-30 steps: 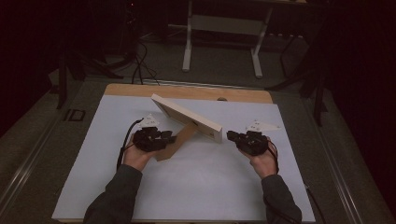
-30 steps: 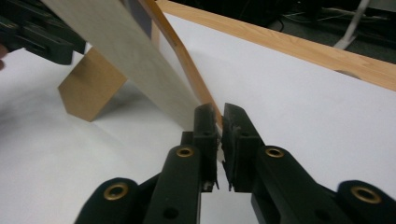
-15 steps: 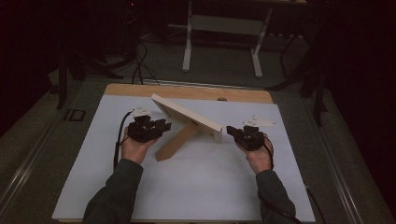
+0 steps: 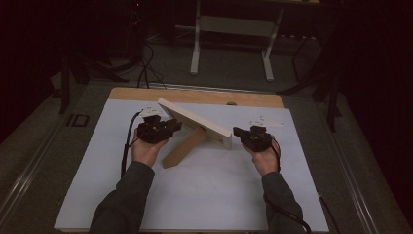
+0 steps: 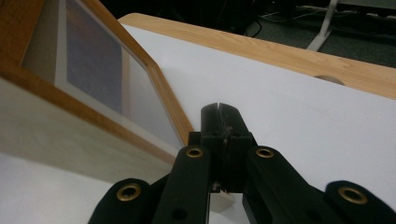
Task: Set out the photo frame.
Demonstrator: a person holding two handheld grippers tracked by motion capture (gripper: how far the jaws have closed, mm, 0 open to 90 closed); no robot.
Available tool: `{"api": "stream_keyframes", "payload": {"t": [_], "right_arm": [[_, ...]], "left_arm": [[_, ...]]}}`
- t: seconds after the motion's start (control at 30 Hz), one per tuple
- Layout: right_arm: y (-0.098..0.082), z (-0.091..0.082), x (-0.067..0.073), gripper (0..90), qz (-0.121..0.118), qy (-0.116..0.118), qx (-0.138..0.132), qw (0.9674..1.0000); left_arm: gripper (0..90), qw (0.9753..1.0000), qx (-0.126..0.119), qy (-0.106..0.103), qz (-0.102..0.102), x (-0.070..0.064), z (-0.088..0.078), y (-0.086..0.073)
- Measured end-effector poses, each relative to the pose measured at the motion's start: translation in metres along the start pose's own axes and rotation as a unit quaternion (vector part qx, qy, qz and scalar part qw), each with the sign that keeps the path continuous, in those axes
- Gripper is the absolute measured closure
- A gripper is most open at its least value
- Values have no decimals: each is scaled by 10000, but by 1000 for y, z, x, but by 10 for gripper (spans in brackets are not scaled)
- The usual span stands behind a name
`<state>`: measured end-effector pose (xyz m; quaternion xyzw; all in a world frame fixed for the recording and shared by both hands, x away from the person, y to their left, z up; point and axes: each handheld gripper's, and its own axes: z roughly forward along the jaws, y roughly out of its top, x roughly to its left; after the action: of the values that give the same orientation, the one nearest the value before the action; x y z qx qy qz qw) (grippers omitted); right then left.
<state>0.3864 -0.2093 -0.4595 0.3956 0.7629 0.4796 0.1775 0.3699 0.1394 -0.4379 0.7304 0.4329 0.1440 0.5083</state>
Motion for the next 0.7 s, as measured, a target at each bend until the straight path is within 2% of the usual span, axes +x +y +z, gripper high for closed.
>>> {"api": "stream_keyframes", "payload": {"t": [0.07,0.17,0.3,0.43,0.7], "right_arm": [[2,2,0,897,26,23,-15,10000],[2,3,1,897,173,181,-74,9997],[2,6,3,897,172,247,-76,9995],[3,6,6,898,115,328,-85,9994],[4,3,8,897,21,443,-71,9990]], "left_arm": [[774,10000,59,35,0,-2,3,3],[827,9998,133,150,50,-6,8,7],[900,9995,166,281,-3,-9,15,9],[900,9992,204,331,-80,-9,20,10],[900,9992,197,336,-46,-15,24,11]]}}
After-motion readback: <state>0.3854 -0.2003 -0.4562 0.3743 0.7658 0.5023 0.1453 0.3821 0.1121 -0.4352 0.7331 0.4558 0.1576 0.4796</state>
